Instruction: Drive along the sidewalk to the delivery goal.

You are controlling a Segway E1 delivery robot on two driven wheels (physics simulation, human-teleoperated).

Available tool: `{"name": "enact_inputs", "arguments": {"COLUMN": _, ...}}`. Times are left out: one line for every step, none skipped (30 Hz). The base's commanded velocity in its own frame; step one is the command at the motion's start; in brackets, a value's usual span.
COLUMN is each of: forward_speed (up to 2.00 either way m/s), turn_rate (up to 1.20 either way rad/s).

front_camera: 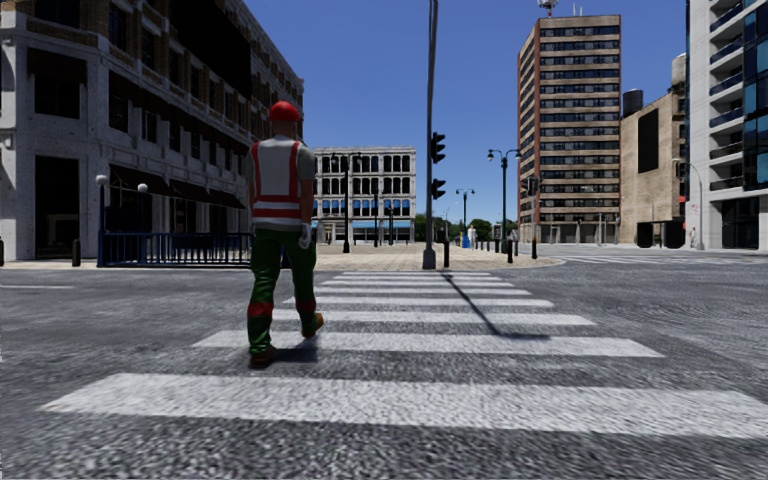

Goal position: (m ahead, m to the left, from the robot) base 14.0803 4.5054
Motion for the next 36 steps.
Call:
{"name": "enact_inputs", "arguments": {"forward_speed": 1.45, "turn_rate": 0.0}}
{"name": "enact_inputs", "arguments": {"forward_speed": 1.45, "turn_rate": 0.0}}
{"name": "enact_inputs", "arguments": {"forward_speed": 1.45, "turn_rate": 0.0}}
{"name": "enact_inputs", "arguments": {"forward_speed": 1.45, "turn_rate": 0.0}}
{"name": "enact_inputs", "arguments": {"forward_speed": 1.42, "turn_rate": 0.0}}
{"name": "enact_inputs", "arguments": {"forward_speed": 1.42, "turn_rate": 0.0}}
{"name": "enact_inputs", "arguments": {"forward_speed": 1.35, "turn_rate": 0.0}}
{"name": "enact_inputs", "arguments": {"forward_speed": 1.3, "turn_rate": 0.0}}
{"name": "enact_inputs", "arguments": {"forward_speed": 1.29, "turn_rate": 0.0}}
{"name": "enact_inputs", "arguments": {"forward_speed": 1.29, "turn_rate": 0.0}}
{"name": "enact_inputs", "arguments": {"forward_speed": 1.29, "turn_rate": 0.0}}
{"name": "enact_inputs", "arguments": {"forward_speed": 1.29, "turn_rate": 0.0}}
{"name": "enact_inputs", "arguments": {"forward_speed": 1.29, "turn_rate": 0.0}}
{"name": "enact_inputs", "arguments": {"forward_speed": 1.29, "turn_rate": 0.0}}
{"name": "enact_inputs", "arguments": {"forward_speed": 1.29, "turn_rate": 0.0}}
{"name": "enact_inputs", "arguments": {"forward_speed": 1.29, "turn_rate": 0.0}}
{"name": "enact_inputs", "arguments": {"forward_speed": 1.29, "turn_rate": 0.0}}
{"name": "enact_inputs", "arguments": {"forward_speed": 1.28, "turn_rate": 0.0}}
{"name": "enact_inputs", "arguments": {"forward_speed": 1.28, "turn_rate": 0.0}}
{"name": "enact_inputs", "arguments": {"forward_speed": 1.28, "turn_rate": 0.0}}
{"name": "enact_inputs", "arguments": {"forward_speed": 1.28, "turn_rate": 0.0}}
{"name": "enact_inputs", "arguments": {"forward_speed": 1.28, "turn_rate": 0.0}}
{"name": "enact_inputs", "arguments": {"forward_speed": 1.28, "turn_rate": 0.0}}
{"name": "enact_inputs", "arguments": {"forward_speed": 1.28, "turn_rate": 0.0}}
{"name": "enact_inputs", "arguments": {"forward_speed": 1.28, "turn_rate": 0.0}}
{"name": "enact_inputs", "arguments": {"forward_speed": 1.28, "turn_rate": 0.0}}
{"name": "enact_inputs", "arguments": {"forward_speed": 1.28, "turn_rate": 0.0}}
{"name": "enact_inputs", "arguments": {"forward_speed": 1.28, "turn_rate": 0.0}}
{"name": "enact_inputs", "arguments": {"forward_speed": 1.28, "turn_rate": 0.0}}
{"name": "enact_inputs", "arguments": {"forward_speed": 1.28, "turn_rate": 0.0}}
{"name": "enact_inputs", "arguments": {"forward_speed": 1.28, "turn_rate": 0.0}}
{"name": "enact_inputs", "arguments": {"forward_speed": 1.28, "turn_rate": 0.0}}
{"name": "enact_inputs", "arguments": {"forward_speed": 1.28, "turn_rate": 0.0}}
{"name": "enact_inputs", "arguments": {"forward_speed": 1.28, "turn_rate": -0.02}}
{"name": "enact_inputs", "arguments": {"forward_speed": 1.28, "turn_rate": -0.02}}
{"name": "enact_inputs", "arguments": {"forward_speed": 1.28, "turn_rate": -0.13}}
